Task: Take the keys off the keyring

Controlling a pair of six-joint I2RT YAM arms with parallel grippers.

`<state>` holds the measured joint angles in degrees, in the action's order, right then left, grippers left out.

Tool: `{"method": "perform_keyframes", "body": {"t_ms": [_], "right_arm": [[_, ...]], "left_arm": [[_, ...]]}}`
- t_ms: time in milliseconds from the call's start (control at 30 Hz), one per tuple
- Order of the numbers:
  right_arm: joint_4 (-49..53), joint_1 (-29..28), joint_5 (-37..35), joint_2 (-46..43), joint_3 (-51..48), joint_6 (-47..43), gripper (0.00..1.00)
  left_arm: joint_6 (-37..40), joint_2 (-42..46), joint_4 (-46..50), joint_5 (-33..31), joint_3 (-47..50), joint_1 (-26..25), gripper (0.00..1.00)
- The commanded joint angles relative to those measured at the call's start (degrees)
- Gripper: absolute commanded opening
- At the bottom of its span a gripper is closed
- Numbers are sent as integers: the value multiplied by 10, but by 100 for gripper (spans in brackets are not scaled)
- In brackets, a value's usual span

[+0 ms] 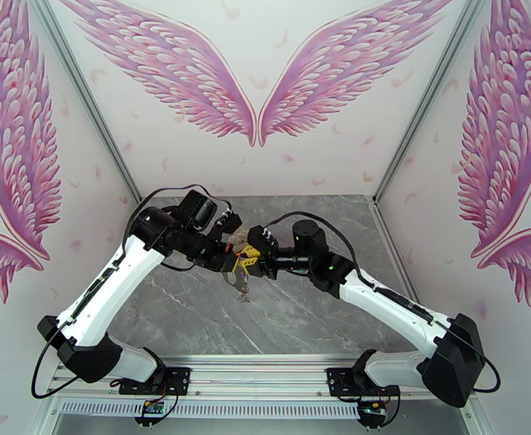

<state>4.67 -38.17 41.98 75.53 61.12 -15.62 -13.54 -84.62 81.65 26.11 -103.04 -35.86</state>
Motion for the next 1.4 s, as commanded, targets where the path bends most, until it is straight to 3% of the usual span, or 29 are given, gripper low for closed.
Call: {"method": "perform_keyframes", "body": {"t_ms": [0, 267, 600, 933, 1067, 1233, 1367], "right_arm": [[83, 12, 51, 17, 45, -56, 34], [150, 20, 149, 64, 98, -89, 38], [159, 17, 180, 96, 128, -86, 40], [106, 3, 193, 115, 126, -51, 43], [71, -10, 150, 96, 103, -29, 45], [-64, -32, 29, 60, 34, 55, 47], [-79, -38, -37, 48, 20, 62, 47]], "left_arm": [[34, 18, 16, 2, -24, -2, 0], [80, 17, 38, -9, -39, -2, 0], [127, 19, 46, 9, -41, -2, 0], [163, 27, 33, 3, -23, -1, 0], [149, 25, 18, 16, -29, 1, 0], [123, 23, 6, 13, -33, 3, 0], [115, 18, 8, 16, -37, 5, 0]]}}
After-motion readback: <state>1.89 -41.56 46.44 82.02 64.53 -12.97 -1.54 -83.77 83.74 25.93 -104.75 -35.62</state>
